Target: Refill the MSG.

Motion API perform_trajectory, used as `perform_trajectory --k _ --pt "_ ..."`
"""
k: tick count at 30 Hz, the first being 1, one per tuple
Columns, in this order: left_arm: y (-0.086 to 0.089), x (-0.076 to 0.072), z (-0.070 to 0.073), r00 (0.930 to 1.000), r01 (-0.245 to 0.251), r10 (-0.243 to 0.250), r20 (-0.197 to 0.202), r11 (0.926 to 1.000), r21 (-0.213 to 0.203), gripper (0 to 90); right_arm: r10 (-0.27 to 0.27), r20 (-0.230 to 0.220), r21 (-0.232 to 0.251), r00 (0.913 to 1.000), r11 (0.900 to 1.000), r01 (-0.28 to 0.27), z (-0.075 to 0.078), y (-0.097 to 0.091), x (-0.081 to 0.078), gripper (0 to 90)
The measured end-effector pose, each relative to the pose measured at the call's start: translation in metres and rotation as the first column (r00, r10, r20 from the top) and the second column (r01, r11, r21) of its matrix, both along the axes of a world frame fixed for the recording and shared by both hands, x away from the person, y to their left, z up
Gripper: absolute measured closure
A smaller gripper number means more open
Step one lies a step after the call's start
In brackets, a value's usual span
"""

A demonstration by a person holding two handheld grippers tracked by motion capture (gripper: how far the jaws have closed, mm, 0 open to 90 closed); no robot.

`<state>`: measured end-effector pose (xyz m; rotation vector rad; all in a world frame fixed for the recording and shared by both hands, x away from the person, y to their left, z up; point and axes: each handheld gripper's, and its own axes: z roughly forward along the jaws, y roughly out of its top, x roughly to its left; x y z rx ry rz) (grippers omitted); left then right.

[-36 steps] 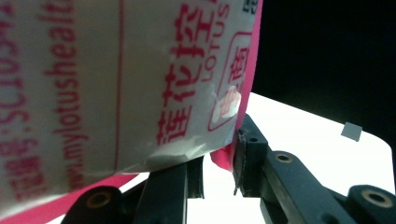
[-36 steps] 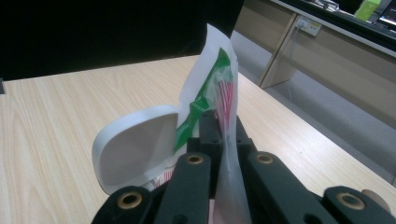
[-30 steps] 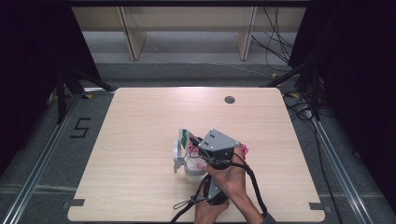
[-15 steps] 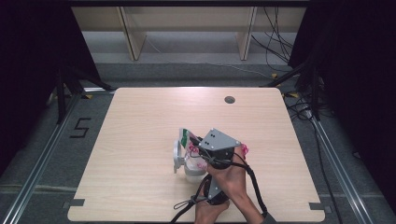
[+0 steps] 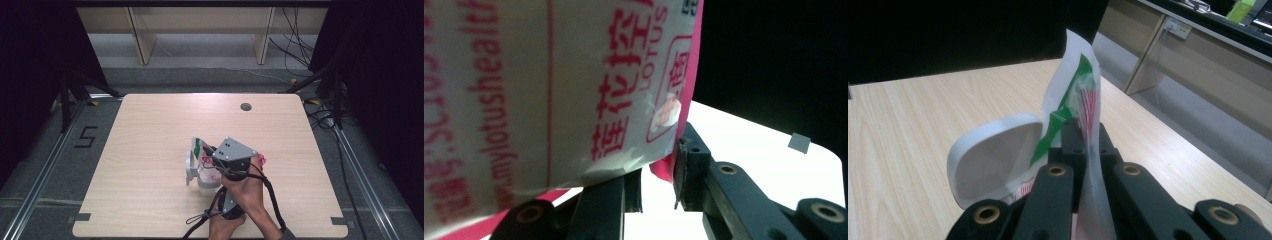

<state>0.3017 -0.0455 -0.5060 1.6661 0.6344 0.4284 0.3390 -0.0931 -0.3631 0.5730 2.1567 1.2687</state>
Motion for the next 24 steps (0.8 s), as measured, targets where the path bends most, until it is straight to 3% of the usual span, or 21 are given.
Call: perform_trajectory --k 7,8,10,11,14,16,18,24 --pt "-0.0002 0.0005 0.0005 1.0000 -0.003 0.003 0.003 1.0000 0.000 75.7 0.003 -0.001 -0.001 1.0000 1.0000 -0.003 0.0005 0.0004 0.0006 89.7" --pt "-0.0002 0.0006 0.0009 0.9999 -0.010 0.010 0.005 1.0000 -0.001 75.7 0.000 0.020 -0.009 0.9998 1.0000 0.000 0.0015 0.0002 0.0004 89.7" --pt "-0.0007 0.0002 0.0004 0.9999 -0.013 0.013 -0.001 0.9999 -0.004 75.6 -0.001 0.004 -0.006 1.0000 1.0000 0.001 0.0013 0.0013 -0.0006 89.7" --pt "0.0004 0.0005 0.0003 1.0000 0.001 -0.001 0.001 0.9999 0.014 75.6 0.003 0.001 -0.006 1.0000 1.0000 -0.003 0.0006 0.0012 0.0005 89.7" --pt "-0.0010 0.0005 0.0004 1.0000 -0.007 0.007 0.003 0.9999 -0.010 75.7 -0.009 -0.012 0.007 0.9999 0.9999 0.009 0.0003 0.0008 -0.0003 89.7" --pt "0.0009 0.0005 0.0011 1.0000 0.001 -0.001 0.005 0.9999 0.017 75.7 -0.010 -0.015 0.006 0.9998 0.9999 0.011 0.0011 0.0015 -0.0009 89.7" --pt "-0.0017 0.0004 0.0001 1.0000 0.002 -0.002 -0.002 0.9998 -0.018 75.6 -0.003 -0.002 -0.005 1.0000 1.0000 0.003 0.0004 0.0017 0.0009 89.7" --pt "-0.0017 0.0001 0.0005 1.0000 -0.001 0.001 -0.003 0.9998 -0.019 75.6 -0.006 -0.018 0.004 0.9998 1.0000 0.006 0.0007 0.0024 0.0003 89.7"
